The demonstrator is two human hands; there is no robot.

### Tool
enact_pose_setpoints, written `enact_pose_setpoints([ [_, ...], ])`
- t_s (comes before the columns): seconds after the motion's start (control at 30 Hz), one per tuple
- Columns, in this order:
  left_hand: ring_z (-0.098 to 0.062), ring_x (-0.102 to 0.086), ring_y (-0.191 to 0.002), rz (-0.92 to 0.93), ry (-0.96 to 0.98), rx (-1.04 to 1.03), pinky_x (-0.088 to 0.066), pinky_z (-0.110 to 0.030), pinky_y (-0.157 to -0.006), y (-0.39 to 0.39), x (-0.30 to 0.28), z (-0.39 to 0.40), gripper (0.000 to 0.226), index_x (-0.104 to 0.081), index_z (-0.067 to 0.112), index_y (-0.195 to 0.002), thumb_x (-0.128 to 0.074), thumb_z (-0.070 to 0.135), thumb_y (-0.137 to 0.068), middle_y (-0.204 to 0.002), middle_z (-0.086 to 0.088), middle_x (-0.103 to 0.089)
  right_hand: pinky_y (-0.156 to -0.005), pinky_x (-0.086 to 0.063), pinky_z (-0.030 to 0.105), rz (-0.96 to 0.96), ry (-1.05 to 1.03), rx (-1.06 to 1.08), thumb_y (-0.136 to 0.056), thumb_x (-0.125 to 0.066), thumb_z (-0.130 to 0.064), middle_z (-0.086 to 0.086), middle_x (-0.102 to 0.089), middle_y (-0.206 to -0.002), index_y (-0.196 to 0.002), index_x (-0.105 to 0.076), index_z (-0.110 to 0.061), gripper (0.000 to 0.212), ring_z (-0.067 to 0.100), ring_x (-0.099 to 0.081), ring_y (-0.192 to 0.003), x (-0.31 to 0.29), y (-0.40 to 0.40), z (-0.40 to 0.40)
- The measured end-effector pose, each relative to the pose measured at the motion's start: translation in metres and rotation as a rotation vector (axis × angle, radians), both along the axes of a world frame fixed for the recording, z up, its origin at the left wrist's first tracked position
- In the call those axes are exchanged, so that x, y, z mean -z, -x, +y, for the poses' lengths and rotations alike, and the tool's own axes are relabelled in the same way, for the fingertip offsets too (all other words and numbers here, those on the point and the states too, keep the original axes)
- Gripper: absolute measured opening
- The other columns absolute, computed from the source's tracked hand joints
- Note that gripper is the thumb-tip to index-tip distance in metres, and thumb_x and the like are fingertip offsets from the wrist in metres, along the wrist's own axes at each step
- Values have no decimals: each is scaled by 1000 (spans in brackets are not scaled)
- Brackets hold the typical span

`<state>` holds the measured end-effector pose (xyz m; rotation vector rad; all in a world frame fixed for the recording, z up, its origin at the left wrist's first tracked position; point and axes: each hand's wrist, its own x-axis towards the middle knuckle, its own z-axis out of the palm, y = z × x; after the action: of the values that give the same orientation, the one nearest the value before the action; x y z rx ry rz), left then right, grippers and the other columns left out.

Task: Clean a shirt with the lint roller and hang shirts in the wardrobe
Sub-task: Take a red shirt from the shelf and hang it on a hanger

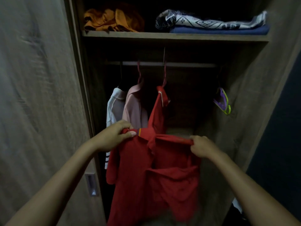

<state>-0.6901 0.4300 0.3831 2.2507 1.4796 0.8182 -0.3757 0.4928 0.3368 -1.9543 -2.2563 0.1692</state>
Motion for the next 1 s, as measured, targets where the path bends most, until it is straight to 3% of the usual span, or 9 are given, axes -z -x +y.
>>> enact_pose_setpoints([
  [0.13,-3,-53,-72,-14,337,15,-47,-18,-67,8,17,-3,20,-54,21,-100,-65,11,-86,-82,4,-58,-72,-51,45,394,209,-125,-87,-38,-4,6,-67,-85,-87,-67,-18,32,24,-64,-80,-2,-5,7],
  [0.23,2,-53,-61,-124,516,48,-46,-14,-59,0,32,-9,58,-47,31,-123,-64,-1,-78,-83,0,-58,-49,-44,27,602,319,-120,-91,-44,-11,-4,-62,-62,-67,-71,-29,40,10,-54,-52,-7,4,0],
  [0.4,-15,-58,-63,-573,607,41,-40,-17,-51,-8,56,-1,76,-63,7,-117,-38,-6,-46,-89,-14,-64,-93,-53,38,977,590,-128,-83,-63,-14,14,-71,-107,-110,-69,-7,29,29,-67,-101,-13,9,-6],
  [0.57,-24,-57,-69,-986,666,-107,-50,-26,-60,-16,51,9,16,-57,6,-84,-60,12,-69,-69,-11,-61,-70,-49,29,985,742,-246,-60,-64,-1,16,-61,-103,-115,-59,-12,57,20,-61,-82,-24,7,-5],
  [0.63,-25,-69,-85,-816,708,-139,-60,-31,-73,-11,52,12,33,-64,5,-94,-58,36,-91,-93,-13,-71,-73,-49,33,947,585,-197,-65,-64,6,16,-65,-93,-102,-61,-9,39,24,-62,-81,-21,9,0],
  [0.73,-28,-71,-92,-257,595,-219,-54,-48,-91,1,59,10,70,-71,3,-100,-75,64,-67,-101,-15,-73,-65,-43,31,450,77,-84,-75,-61,-1,5,-55,-83,-89,-47,-20,27,26,-58,-77,-9,5,6],
  [0.83,-26,-68,-80,-212,240,-277,-53,-44,-84,-6,59,6,47,-69,0,-92,-66,46,-84,-91,-20,-72,-83,-46,38,5,-160,48,-83,-53,-19,16,-55,-113,-112,-48,-17,29,38,-58,-105,13,6,4],
  [0.9,-26,-62,-84,-78,-113,-256,-45,-36,-80,-17,50,3,39,-67,2,-92,-55,39,-89,-88,-16,-68,-88,-46,42,-6,-142,89,-89,-43,-28,20,-58,-121,-118,-49,-17,32,40,-57,-110,17,9,4],
  [1.0,-20,-58,-87,-31,-341,-204,-37,-23,-73,-23,41,-2,20,-64,5,-99,-54,21,-93,-92,-9,-65,-71,-52,34,391,-40,33,-87,-34,-24,16,-67,-97,-99,-57,-23,25,34,-68,-82,-4,10,8],
])
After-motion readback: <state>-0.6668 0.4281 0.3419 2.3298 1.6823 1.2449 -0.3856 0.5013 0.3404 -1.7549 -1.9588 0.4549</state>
